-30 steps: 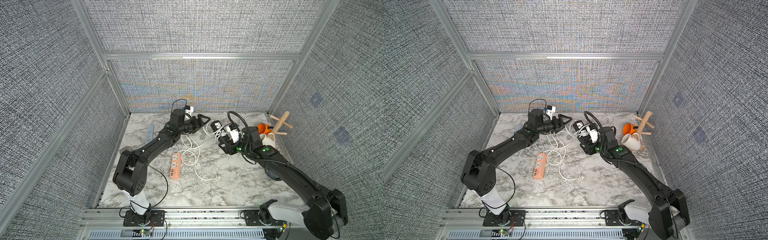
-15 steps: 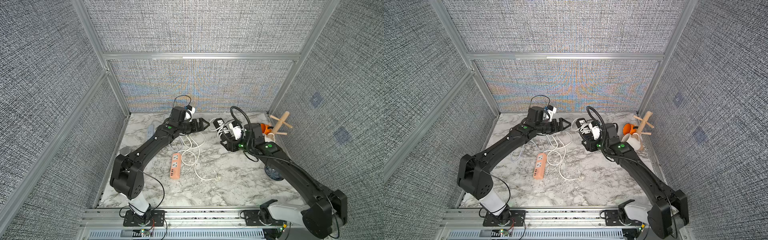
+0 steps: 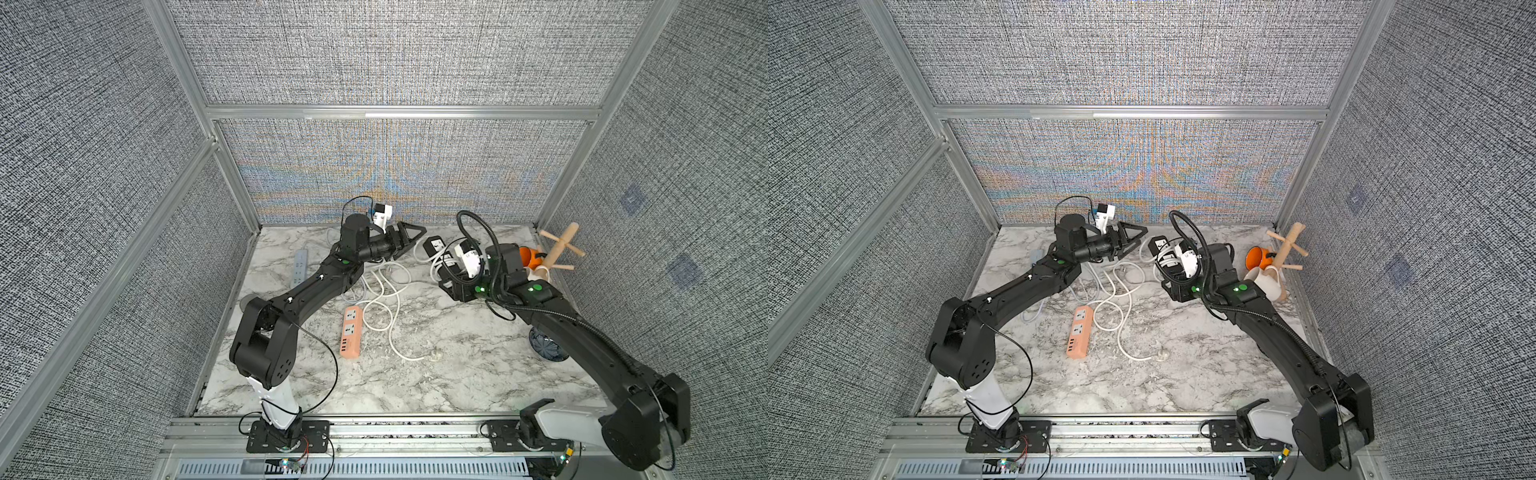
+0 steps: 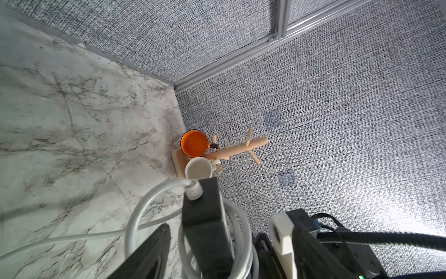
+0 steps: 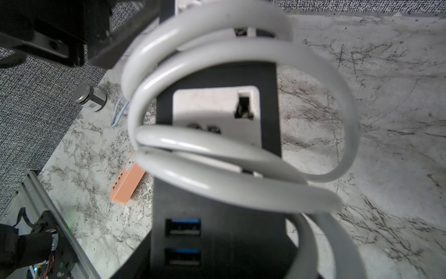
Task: Unwrap the cord wrapped around the power strip
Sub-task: Adjust the power strip.
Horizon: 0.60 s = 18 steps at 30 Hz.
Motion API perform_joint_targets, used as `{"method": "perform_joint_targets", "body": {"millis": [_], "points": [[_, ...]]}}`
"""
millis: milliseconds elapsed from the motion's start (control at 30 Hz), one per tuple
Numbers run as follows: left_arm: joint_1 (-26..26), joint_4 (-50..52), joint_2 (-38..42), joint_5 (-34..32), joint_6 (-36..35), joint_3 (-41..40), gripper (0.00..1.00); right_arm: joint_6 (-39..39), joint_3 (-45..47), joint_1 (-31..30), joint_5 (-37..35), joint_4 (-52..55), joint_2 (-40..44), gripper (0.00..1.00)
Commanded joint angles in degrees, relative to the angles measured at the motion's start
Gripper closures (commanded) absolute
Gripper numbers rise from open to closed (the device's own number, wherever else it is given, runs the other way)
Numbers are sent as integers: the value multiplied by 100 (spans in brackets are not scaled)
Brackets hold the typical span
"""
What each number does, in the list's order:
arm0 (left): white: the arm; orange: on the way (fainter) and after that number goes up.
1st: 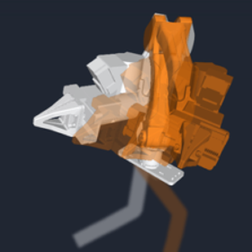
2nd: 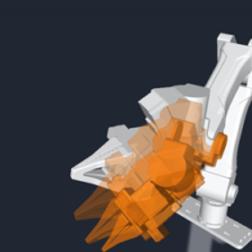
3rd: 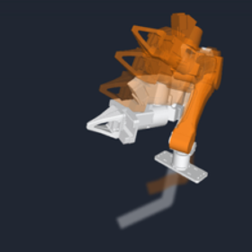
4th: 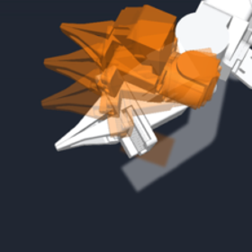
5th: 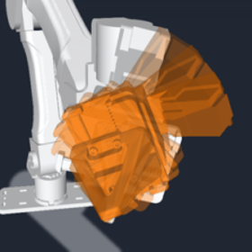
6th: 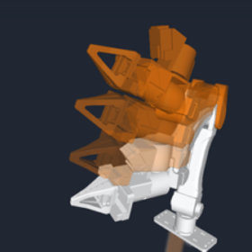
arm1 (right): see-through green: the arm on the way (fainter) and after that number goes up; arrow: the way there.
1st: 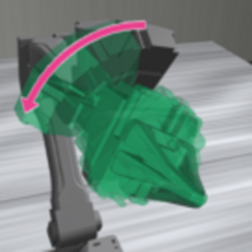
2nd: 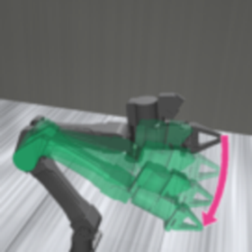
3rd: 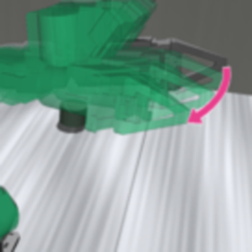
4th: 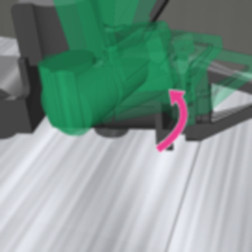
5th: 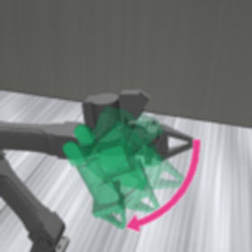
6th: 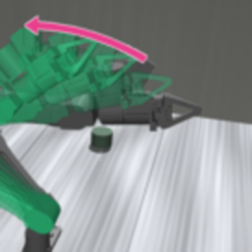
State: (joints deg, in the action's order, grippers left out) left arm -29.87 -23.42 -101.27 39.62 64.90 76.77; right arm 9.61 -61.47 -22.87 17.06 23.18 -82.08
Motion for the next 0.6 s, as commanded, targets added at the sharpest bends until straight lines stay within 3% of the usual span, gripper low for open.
{"method": "perform_joint_targets", "body": {"millis": [0,367,567], "points": [[-46,46,74,0,-124,78,28,-161,-62,-5,43,-244,-37,77],[-421,1236,8,-327,-947,295,35,-170,-170,2,166,-393,-119,81],[-483,1014,-141,-409,-774,299,25,-136,-207,-24,263,-444,-119,83]]}}
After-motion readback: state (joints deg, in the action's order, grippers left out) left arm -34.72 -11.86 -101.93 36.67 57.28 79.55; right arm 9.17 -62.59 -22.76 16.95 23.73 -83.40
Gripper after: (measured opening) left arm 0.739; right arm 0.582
